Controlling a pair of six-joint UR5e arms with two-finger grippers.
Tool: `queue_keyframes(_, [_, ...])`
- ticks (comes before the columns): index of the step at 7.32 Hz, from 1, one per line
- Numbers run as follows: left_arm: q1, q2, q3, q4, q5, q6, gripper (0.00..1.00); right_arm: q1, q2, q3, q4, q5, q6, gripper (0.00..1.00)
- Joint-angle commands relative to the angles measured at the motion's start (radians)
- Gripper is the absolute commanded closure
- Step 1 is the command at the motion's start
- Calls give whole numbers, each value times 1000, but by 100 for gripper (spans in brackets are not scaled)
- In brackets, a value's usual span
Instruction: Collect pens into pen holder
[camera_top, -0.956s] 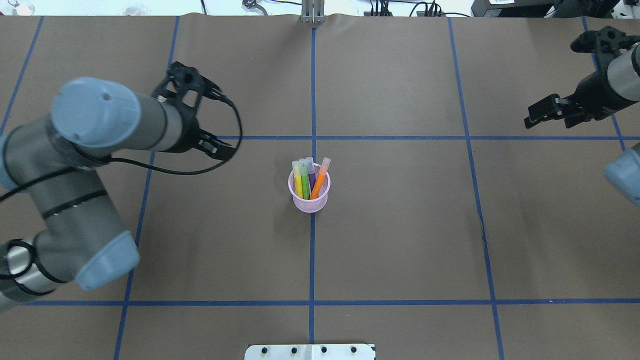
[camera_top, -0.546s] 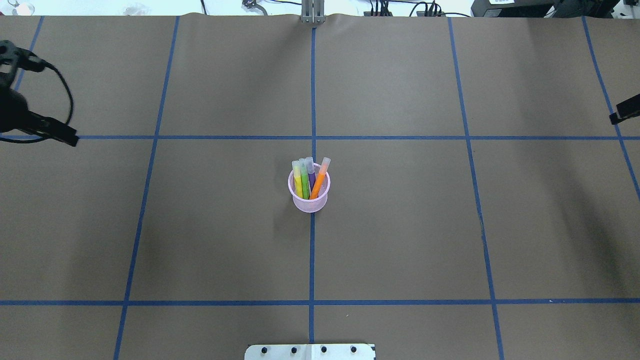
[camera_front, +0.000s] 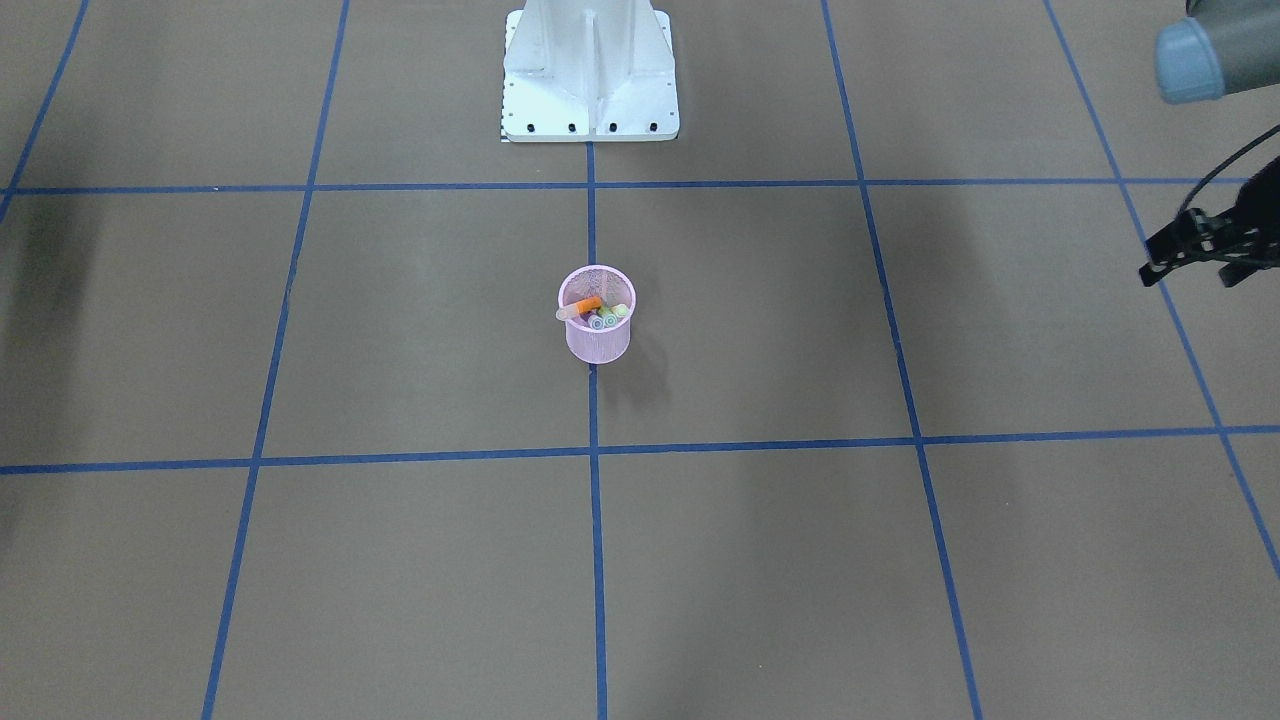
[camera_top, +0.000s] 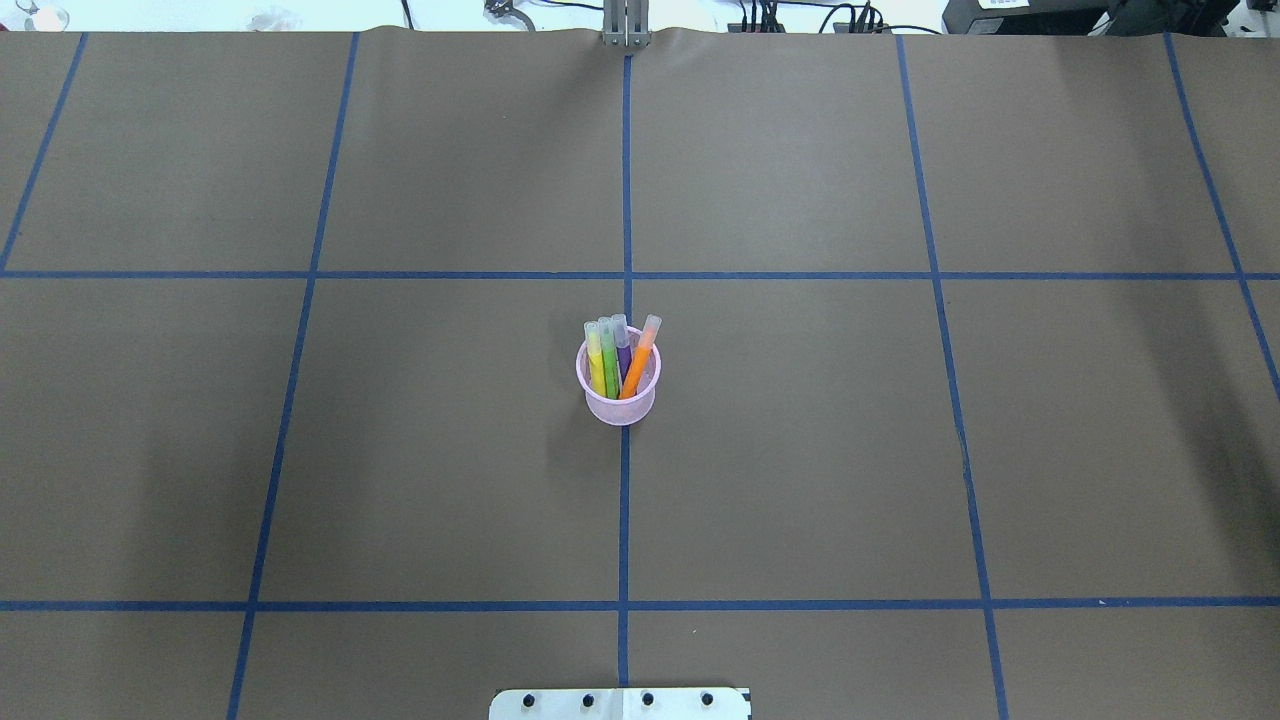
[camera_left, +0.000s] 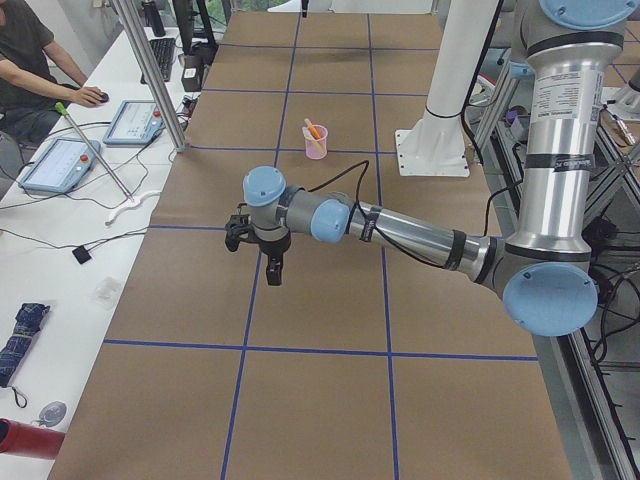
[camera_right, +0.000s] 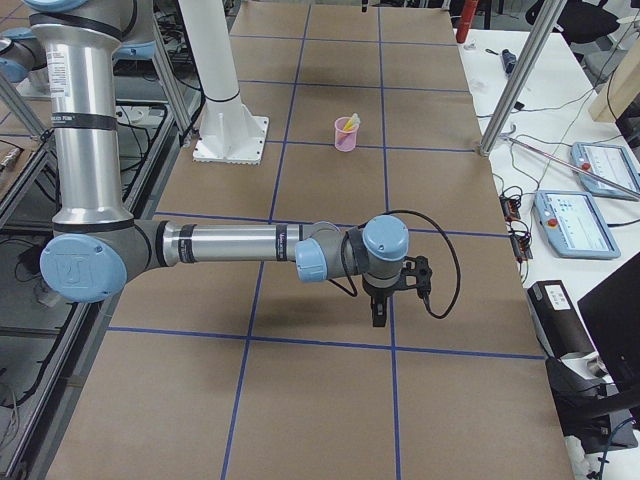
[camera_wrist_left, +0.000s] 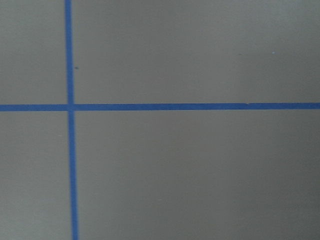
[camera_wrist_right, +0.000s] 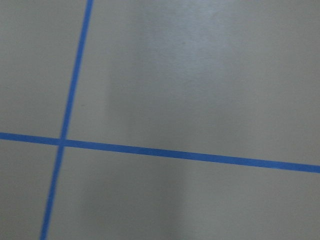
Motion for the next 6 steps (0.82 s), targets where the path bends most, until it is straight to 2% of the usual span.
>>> queue_keyframes(1, [-61, 3, 76, 17, -7, 127, 1, 22, 19, -2, -103, 1, -121, 0])
queue_keyframes(3, [-75, 18, 102, 16, -10, 122, 1, 21, 48, -4, -126, -11, -121, 0])
queue_keyframes(6, [-76, 62, 65, 8, -12, 127, 1, 21, 28, -10, -127, -14, -120, 0])
